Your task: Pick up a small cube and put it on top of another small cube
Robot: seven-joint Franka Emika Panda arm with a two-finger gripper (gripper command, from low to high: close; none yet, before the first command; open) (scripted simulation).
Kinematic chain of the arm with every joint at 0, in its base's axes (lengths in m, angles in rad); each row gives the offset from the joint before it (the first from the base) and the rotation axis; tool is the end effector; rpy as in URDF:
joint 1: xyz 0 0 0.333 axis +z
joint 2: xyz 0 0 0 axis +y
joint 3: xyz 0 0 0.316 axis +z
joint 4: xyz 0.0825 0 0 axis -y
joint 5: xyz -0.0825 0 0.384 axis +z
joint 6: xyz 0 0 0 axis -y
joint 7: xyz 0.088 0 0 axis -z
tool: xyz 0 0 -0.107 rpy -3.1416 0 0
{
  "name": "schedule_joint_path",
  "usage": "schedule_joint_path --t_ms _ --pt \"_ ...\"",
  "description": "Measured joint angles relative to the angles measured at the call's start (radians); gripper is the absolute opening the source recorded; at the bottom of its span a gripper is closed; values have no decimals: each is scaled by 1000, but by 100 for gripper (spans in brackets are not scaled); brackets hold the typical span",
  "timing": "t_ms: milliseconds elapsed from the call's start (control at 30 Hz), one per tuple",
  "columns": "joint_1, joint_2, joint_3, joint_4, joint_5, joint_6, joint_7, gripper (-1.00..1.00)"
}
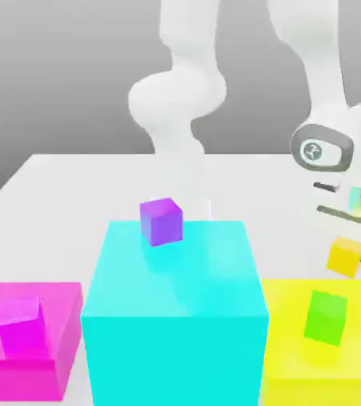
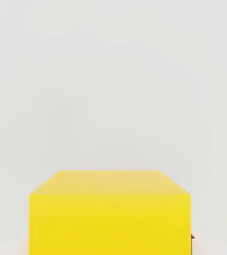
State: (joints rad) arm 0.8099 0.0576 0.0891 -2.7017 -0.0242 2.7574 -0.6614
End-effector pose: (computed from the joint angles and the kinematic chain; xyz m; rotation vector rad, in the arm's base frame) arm 0.2528 0.3204 0.2112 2.2053 2.2317 -0.0018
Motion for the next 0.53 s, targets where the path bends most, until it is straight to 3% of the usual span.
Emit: schedule_joint_path --t_ms 267,400,433,533 --pt "-263 -118 -132 215 19 -333 221 -100" --pt "-278 -20 -133 211 30 -231 238 -100" --pt "-277 -1 -132 207 31 -208 238 100" --pt "-277 -1 -132 207 31 -208 238 100"
